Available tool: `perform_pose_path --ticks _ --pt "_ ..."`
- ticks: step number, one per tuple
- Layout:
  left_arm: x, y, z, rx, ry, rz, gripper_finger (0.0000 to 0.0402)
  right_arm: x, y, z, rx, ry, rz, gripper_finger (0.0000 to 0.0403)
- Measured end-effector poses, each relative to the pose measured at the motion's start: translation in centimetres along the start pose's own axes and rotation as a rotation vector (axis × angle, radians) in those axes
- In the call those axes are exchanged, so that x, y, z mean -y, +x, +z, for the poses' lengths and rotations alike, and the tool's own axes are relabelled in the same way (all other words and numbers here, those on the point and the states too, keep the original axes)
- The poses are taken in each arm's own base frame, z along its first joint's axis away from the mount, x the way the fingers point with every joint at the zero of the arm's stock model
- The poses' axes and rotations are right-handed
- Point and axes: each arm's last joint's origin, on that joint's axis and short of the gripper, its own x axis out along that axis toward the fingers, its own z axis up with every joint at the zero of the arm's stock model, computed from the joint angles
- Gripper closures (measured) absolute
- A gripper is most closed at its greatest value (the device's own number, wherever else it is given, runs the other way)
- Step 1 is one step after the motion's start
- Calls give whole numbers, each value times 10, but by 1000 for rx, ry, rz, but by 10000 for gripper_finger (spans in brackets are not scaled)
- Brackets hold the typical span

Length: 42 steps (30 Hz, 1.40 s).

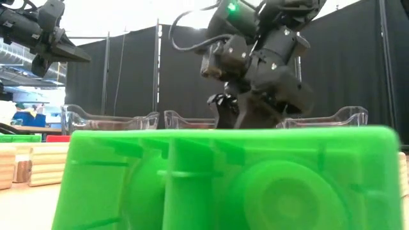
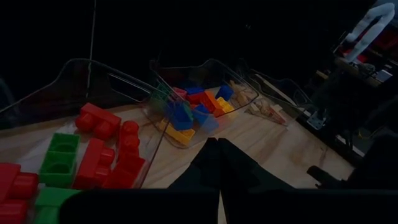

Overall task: Sort blocks by size
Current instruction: Put the large orange game piece into the middle transparent bin

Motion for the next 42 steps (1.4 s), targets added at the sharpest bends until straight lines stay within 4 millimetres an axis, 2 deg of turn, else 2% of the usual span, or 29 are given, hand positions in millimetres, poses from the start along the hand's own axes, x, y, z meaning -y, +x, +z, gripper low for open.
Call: perform_pose_path --ticks 3,7,12,15,20,25,28,30,33,36,38,42 --pt "0 0 0 0 0 0 399 1 2 -3 -35 25 -44 166" --pt "0 0 0 0 0 0 399 1 4 -4 -47 60 -55 253" --pt "0 0 0 0 0 0 400 4 2 -4 -46 145 -52 251" --pt "0 0 0 0 0 0 399 15 -6 3 -29 229 -95 251" --pt "0 0 0 0 0 0 399 60 -46 30 92 284 -271 251" --pt "0 0 0 3 -1 -2 399 121 -89 43 194 360 -454 251" --pt "0 0 0 2 -1 -2 399 157 -112 38 236 430 -552 251" --pt "0 0 0 2 -1 -2 399 178 -122 28 231 478 -609 251" --pt "0 0 0 2 -1 -2 399 199 -131 12 224 548 -648 251" --pt "0 0 0 2 -1 -1 400 211 -137 0 198 584 -663 251" --pt "0 0 0 2 -1 -2 399 217 -139 -6 186 583 -673 220" --pt "0 0 0 2 -1 -1 400 226 -144 -13 187 622 -694 113"
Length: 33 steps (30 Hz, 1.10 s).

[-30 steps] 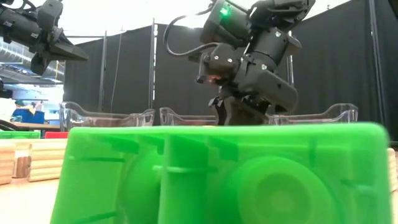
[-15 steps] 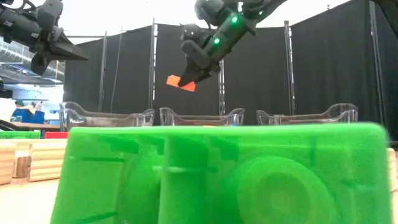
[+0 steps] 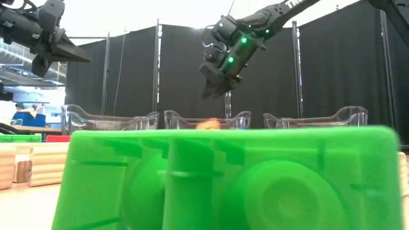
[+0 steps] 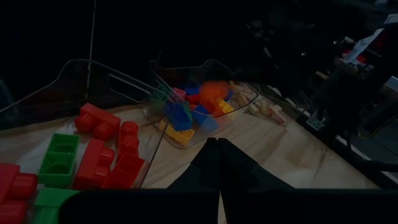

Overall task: Sort blocks by size
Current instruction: Put the large orange game piece into the middle transparent bin, then put the large yellow game piece into the middle transparent bin

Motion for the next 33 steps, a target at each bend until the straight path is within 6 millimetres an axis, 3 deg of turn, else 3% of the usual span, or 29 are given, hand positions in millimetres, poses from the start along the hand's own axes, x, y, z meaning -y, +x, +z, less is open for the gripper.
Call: perform_pose_path --ticks 3,7,10,14,18,22,29,33 --pt "0 0 0 0 0 0 399 3 1 -1 -9 38 3 67" --pt "0 0 0 0 0 0 400 -18 -5 -1 -19 95 196 62" --pt "0 0 0 0 0 0 400 -56 -14 -6 -74 88 349 81" --pt "0 0 0 -1 1 1 399 -120 -26 -22 -135 10 431 110" --pt "0 0 0 -1 1 1 399 -176 -50 -42 -125 -84 389 132" --pt "0 0 0 -2 1 1 399 -210 -71 -58 -117 -86 326 143" --pt "0 0 0 -1 1 1 400 -240 -95 -73 -89 24 247 151" --pt "0 0 0 -3 1 0 399 -258 -89 -92 -140 69 240 151"
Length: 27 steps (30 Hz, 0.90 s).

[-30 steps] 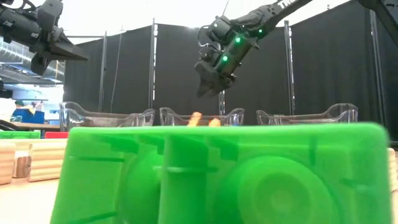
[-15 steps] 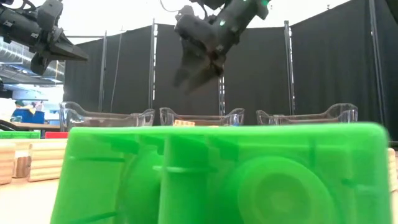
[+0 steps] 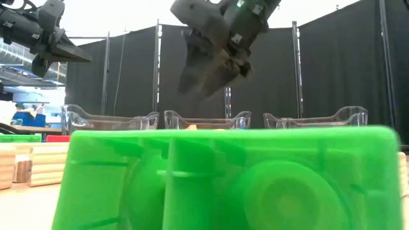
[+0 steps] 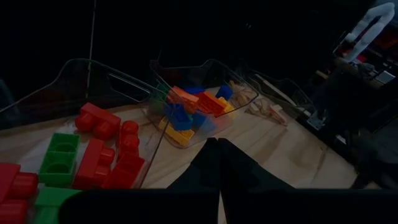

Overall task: Sort blocks by size
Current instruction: Put the large yellow game piece into the middle transparent bin

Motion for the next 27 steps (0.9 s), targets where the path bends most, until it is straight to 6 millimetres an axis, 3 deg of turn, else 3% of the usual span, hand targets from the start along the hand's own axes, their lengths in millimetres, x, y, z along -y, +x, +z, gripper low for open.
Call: perform_pose_path --ticks 8,15,20,27 --pt "1 0 0 -8 -1 -17 399 -26 25 -33 -58 111 11 155" --pt "1 0 0 -9 -1 -18 399 -35 26 -44 -71 182 7 156" --pt "1 0 0 -9 0 -18 399 -34 26 -45 -60 145 -7 156" --pt "1 0 0 -9 0 -18 400 -20 41 -71 -182 160 32 193"
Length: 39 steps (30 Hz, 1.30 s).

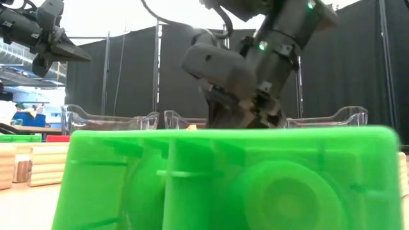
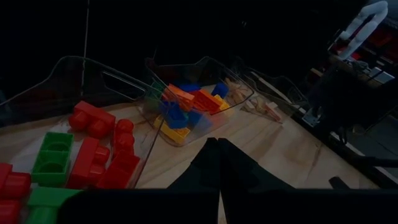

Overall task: Sort blocks by size
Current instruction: Put the large yellow game piece into the middle transparent bin

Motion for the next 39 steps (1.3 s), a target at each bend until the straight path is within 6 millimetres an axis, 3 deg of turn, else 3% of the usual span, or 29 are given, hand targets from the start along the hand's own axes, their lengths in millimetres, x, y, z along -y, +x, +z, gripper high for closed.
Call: perform_pose_path --ticks 4,7,10,13,16,20,25,28,32,35,39 --pt "0 0 0 0 0 0 399 4 3 -4 -18 -32 18 228" --pt "0 0 0 1 0 0 400 8 3 -1 -29 -43 10 296" --pt "0 0 0 0 0 0 400 11 2 9 -40 -66 15 302" --pt "0 0 0 1 0 0 399 18 2 32 -14 -87 4 302" --pt "0 0 0 1 0 0 399 36 -3 71 60 -121 -14 302" --pt "0 0 0 1 0 0 399 80 -20 132 185 -123 -87 302" --pt "0 0 0 1 0 0 399 162 -36 196 298 -38 -203 302" --pt "0 0 0 1 0 0 399 205 -45 219 335 55 -235 302" --pt "0 0 0 1 0 0 400 250 -48 229 312 150 -179 301" --pt "0 0 0 1 0 0 399 264 -50 230 287 159 -150 235" --pt "0 0 0 1 0 0 399 266 -49 229 271 122 -146 128"
